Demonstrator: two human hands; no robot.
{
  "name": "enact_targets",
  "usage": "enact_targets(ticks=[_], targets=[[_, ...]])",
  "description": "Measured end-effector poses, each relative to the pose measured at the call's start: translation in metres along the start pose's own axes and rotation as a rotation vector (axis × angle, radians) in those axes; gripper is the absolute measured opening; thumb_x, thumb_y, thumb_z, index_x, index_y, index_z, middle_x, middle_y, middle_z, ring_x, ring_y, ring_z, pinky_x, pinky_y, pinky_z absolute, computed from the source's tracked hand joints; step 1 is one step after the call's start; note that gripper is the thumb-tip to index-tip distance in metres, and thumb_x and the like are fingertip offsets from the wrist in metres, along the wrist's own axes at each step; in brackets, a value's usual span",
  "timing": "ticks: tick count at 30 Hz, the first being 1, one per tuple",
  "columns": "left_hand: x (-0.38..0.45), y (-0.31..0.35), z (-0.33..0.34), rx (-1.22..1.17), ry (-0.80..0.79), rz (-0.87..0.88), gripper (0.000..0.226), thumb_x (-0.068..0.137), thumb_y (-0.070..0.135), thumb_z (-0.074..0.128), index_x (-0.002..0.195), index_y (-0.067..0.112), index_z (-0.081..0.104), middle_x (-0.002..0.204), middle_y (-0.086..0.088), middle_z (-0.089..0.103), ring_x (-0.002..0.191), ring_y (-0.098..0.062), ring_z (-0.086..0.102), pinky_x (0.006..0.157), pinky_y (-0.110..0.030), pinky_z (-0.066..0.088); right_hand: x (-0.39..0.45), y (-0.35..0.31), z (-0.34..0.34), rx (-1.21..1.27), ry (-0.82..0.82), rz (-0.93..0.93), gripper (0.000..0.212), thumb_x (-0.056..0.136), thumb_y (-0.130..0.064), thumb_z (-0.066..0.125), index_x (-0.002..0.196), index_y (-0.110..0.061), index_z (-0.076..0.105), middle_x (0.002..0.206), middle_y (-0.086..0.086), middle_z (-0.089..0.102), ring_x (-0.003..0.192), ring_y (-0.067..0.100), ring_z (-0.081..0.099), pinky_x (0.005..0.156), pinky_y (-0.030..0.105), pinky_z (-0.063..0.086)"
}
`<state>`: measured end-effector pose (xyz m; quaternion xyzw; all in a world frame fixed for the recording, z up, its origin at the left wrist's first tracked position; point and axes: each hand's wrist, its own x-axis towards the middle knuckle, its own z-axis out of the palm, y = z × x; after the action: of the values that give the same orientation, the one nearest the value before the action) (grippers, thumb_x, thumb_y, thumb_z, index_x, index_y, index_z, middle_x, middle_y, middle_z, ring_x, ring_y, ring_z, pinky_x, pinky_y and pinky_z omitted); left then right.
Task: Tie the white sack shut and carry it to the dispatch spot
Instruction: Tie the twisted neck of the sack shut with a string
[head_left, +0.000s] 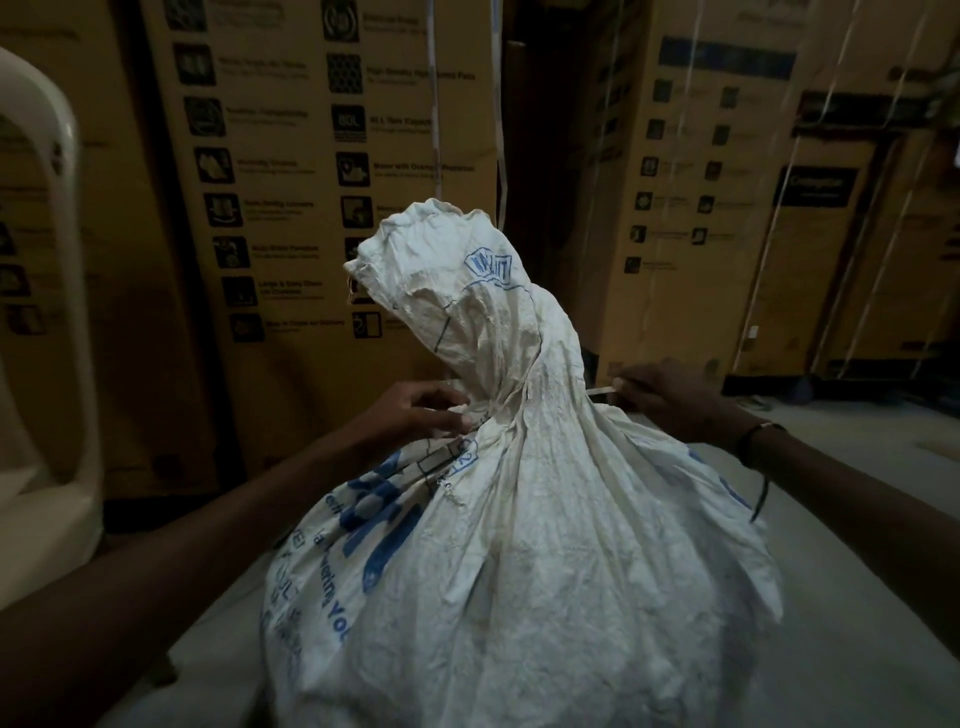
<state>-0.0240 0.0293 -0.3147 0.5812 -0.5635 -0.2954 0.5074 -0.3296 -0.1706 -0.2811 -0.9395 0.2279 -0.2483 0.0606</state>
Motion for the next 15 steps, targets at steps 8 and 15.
enact_targets(ticks=[8, 15], targets=[[0.007, 0.004, 0.016, -0.334, 0.015, 0.004, 0.027, 0.081, 0.031, 0.067, 0.09, 0.011, 0.082, 0.097, -0.005, 0.079, 0.095, -0.021, 0.072, 0.082, -0.027, 0.062, -0.006, -0.022, -0.012, 0.422, -0.105, 0.049, 0.026, 0.111, -0.006, 0.047, 0.094, -0.009, 0.066, 0.081, 0.007, 0.071, 0.054, 0.009, 0.052, 0.059, 0.031, 0.045], [0.008, 0.002, 0.035, -0.375, -0.04, 0.082, 0.028, 0.073, 0.0, 0.062, 0.094, 0.002, 0.081, 0.103, -0.021, 0.077, 0.095, -0.032, 0.077, 0.094, -0.04, 0.062, 0.01, -0.035, -0.007, 0.677, -0.332, 0.073, 0.031, 0.107, 0.0, 0.041, 0.105, 0.006, 0.072, 0.093, 0.019, 0.079, 0.082, 0.026, 0.076, 0.074, 0.028, 0.058]])
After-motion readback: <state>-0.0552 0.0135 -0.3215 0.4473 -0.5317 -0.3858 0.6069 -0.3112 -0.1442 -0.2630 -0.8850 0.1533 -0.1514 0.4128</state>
